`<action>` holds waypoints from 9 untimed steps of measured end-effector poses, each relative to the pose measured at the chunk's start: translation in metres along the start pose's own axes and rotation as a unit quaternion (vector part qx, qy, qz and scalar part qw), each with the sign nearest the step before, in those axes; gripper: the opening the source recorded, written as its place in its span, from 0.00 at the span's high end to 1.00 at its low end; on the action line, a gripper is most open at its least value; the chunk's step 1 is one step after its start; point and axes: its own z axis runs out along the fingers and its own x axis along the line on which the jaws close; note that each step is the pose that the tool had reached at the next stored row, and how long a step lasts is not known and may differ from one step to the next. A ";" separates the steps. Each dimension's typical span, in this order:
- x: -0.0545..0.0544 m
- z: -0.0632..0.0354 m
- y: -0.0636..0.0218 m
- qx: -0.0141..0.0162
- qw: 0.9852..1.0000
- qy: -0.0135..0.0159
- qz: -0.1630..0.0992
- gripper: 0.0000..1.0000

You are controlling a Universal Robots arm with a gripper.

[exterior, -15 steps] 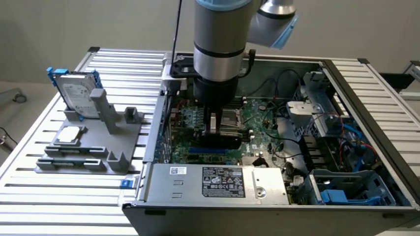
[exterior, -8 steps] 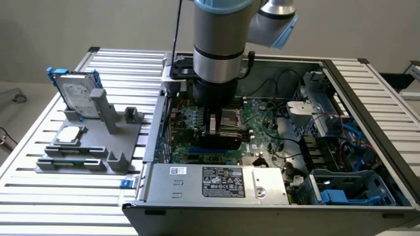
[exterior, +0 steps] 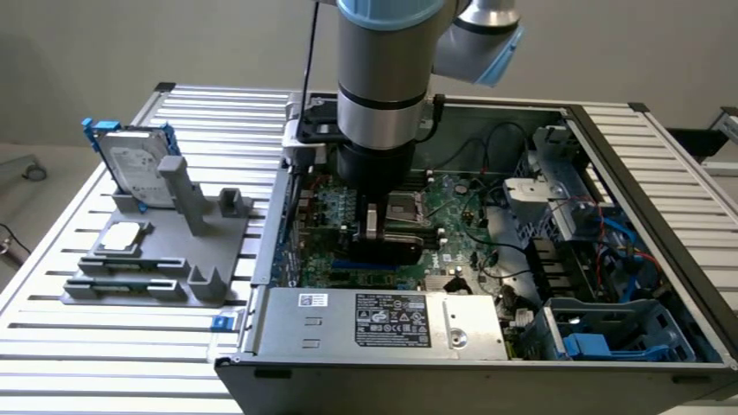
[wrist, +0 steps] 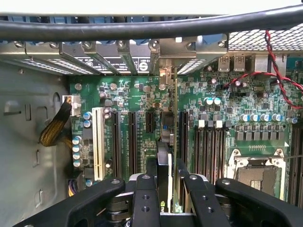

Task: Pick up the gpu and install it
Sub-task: 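Insert the gpu into the slot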

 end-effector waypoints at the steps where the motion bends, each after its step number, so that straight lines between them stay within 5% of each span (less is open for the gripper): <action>1: 0.000 0.0004 0.0001 0.000 1.000 0.000 0.000 0.73; 9: 0.000 0.0032 0.0016 0.000 1.000 0.000 0.000 0.73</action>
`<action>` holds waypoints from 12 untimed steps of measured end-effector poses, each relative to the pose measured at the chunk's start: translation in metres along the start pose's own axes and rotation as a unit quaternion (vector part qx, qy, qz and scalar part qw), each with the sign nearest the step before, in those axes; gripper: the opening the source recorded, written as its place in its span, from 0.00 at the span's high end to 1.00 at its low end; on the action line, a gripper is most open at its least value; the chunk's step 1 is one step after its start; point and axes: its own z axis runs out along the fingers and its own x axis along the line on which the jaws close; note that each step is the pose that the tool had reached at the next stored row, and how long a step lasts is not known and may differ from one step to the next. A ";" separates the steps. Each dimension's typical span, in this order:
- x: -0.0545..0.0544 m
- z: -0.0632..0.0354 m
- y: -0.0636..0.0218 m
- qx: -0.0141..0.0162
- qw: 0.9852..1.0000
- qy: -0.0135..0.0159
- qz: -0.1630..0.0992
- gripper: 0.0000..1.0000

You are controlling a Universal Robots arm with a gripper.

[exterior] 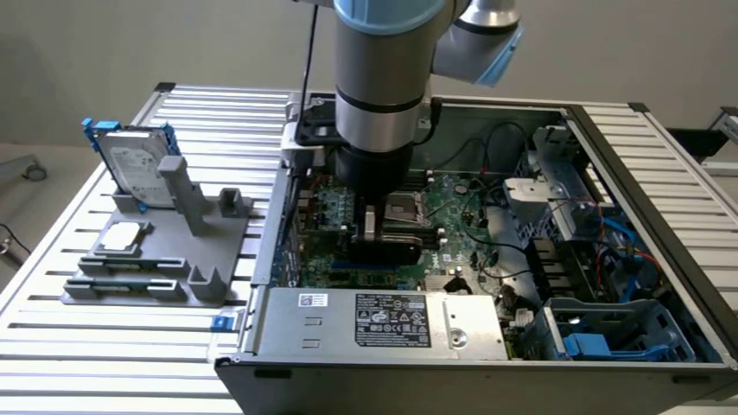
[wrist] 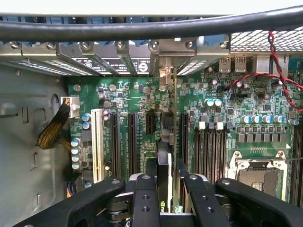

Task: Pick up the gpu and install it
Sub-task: 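Insert the gpu into the slot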

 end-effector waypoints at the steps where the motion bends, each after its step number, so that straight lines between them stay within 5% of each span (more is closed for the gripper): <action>1: 0.000 0.0002 0.0002 0.000 1.000 0.000 0.000 0.73; 12: 0.000 0.0008 0.0021 -0.006 1.000 0.000 0.000 0.73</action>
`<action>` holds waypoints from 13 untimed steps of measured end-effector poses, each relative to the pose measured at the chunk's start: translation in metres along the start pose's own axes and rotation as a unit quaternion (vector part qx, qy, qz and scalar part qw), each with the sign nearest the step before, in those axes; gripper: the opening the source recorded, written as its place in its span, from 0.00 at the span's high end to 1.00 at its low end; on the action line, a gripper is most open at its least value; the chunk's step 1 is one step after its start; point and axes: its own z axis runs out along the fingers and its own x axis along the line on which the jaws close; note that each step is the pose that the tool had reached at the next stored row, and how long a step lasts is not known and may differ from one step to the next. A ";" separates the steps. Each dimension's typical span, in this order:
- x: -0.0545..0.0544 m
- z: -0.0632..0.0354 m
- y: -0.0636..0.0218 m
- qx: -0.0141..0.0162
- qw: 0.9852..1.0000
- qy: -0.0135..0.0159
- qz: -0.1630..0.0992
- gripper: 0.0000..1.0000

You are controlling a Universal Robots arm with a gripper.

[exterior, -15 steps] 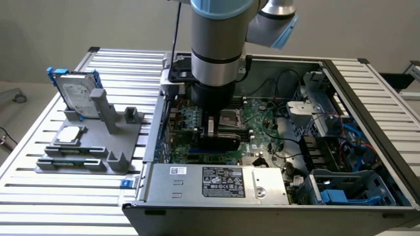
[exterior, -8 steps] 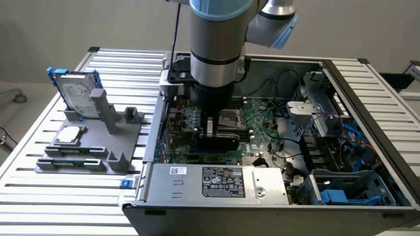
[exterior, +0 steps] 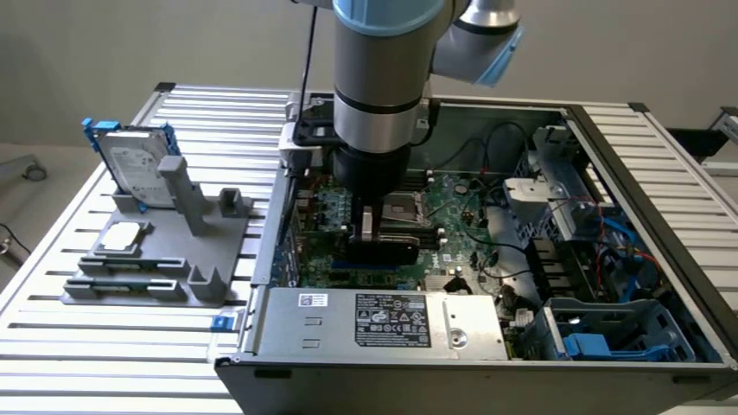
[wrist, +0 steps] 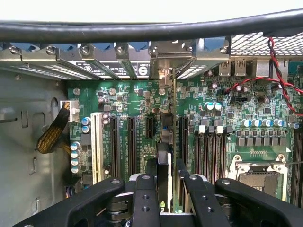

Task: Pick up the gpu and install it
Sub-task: 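Insert the gpu into the slot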

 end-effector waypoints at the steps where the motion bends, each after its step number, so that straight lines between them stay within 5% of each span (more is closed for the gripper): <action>1: 0.000 0.0001 0.0000 0.000 1.000 0.000 0.000 0.73; 13: 0.001 0.0025 -0.0027 -0.003 1.000 -0.002 0.000 0.73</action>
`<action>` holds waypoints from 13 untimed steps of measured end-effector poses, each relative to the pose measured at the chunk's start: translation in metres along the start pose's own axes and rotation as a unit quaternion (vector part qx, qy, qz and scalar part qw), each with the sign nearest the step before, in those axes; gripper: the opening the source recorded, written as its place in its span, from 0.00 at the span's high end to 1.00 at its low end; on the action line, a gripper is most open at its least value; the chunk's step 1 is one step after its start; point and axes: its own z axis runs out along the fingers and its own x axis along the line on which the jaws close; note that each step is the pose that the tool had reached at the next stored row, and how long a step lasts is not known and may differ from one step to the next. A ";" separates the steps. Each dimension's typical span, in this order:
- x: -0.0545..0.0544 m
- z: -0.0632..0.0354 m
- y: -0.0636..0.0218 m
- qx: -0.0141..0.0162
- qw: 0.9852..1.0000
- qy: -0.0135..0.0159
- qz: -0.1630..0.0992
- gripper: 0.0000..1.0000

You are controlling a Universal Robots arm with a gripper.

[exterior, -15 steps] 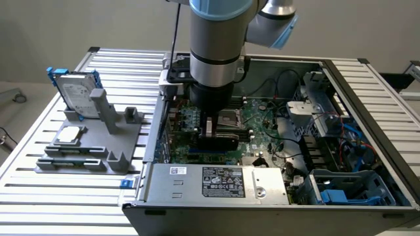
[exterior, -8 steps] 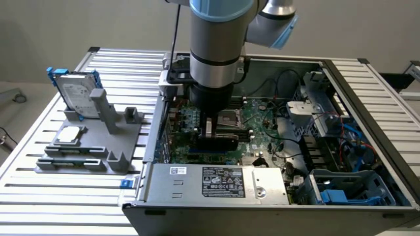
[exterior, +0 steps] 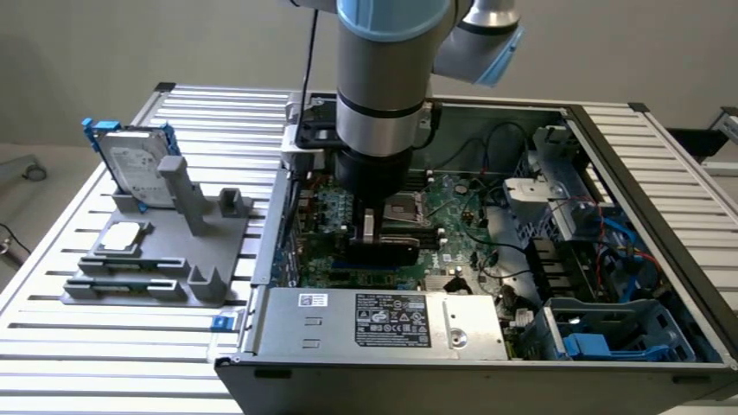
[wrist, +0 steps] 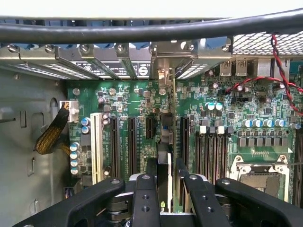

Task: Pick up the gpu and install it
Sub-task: 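Insert the gpu into the slot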

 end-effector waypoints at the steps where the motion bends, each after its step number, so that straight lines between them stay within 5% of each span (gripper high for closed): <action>1: 0.000 0.0000 -0.0001 0.000 1.000 0.000 0.000 0.73; 13: 0.000 0.0000 -0.0001 -0.001 1.000 0.000 0.000 0.73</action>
